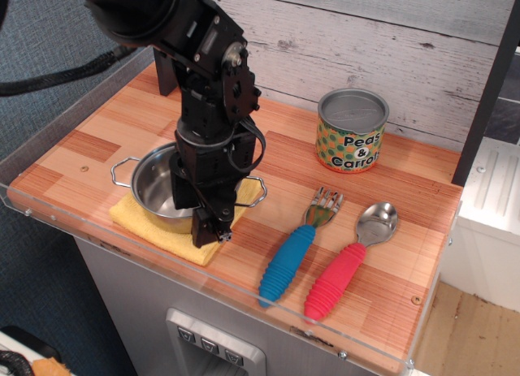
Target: Place the pot on the yellow cloth
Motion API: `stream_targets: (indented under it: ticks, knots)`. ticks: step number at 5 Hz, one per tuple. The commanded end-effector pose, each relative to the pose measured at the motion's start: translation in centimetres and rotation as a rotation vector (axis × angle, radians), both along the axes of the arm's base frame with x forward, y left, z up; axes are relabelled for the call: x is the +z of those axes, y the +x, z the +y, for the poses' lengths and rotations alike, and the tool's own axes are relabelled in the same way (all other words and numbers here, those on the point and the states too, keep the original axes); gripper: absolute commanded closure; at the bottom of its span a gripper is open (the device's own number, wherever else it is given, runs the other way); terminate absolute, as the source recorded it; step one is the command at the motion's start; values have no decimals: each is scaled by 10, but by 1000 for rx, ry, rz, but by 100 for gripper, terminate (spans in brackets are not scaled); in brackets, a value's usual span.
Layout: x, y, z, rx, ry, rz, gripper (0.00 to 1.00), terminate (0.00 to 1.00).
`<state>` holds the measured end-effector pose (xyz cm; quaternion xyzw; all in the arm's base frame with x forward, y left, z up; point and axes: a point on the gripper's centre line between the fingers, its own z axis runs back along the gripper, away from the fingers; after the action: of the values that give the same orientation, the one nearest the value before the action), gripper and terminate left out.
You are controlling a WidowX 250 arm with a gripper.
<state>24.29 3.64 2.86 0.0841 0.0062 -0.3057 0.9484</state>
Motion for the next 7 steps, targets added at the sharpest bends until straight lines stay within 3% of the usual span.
stream_targets:
  ticks: [1, 3, 4, 5, 7]
  knots:
    - [43, 4, 6, 63, -45, -58, 0, 0]
    - [68, 25, 5, 195, -121, -60, 0, 0]
    - [75, 44, 8, 259, -150, -110, 0, 0]
    - [82, 65, 19, 414, -183, -153, 0, 0]
    - [90, 67, 62, 589, -132, -208, 0, 0]
